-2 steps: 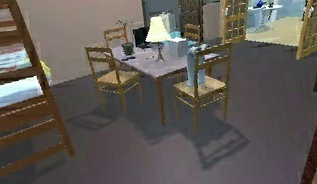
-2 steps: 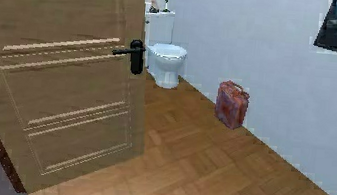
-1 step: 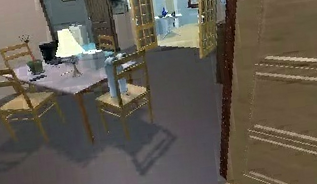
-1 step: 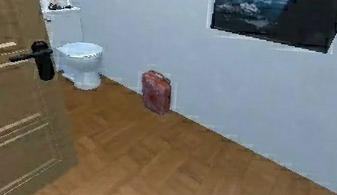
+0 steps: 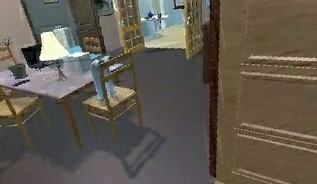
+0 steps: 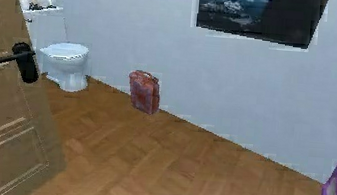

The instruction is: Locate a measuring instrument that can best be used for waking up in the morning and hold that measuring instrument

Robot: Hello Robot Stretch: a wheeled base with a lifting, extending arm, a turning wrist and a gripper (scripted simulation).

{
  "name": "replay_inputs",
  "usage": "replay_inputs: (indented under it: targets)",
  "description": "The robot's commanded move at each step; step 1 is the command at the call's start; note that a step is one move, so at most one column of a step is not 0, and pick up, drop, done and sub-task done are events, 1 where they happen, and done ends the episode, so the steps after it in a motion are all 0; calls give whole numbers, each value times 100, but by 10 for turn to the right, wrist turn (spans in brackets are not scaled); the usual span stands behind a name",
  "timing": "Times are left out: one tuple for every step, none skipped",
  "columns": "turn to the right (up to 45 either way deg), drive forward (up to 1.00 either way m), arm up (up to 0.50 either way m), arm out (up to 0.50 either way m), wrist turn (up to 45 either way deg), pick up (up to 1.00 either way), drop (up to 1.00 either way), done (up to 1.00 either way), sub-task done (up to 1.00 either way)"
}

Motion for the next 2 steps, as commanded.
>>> replay_inputs:
  targets:
    - [0,100,0,0,0,0,0,0,0]
    - [0,30,0,0,0,0,0,0,0]
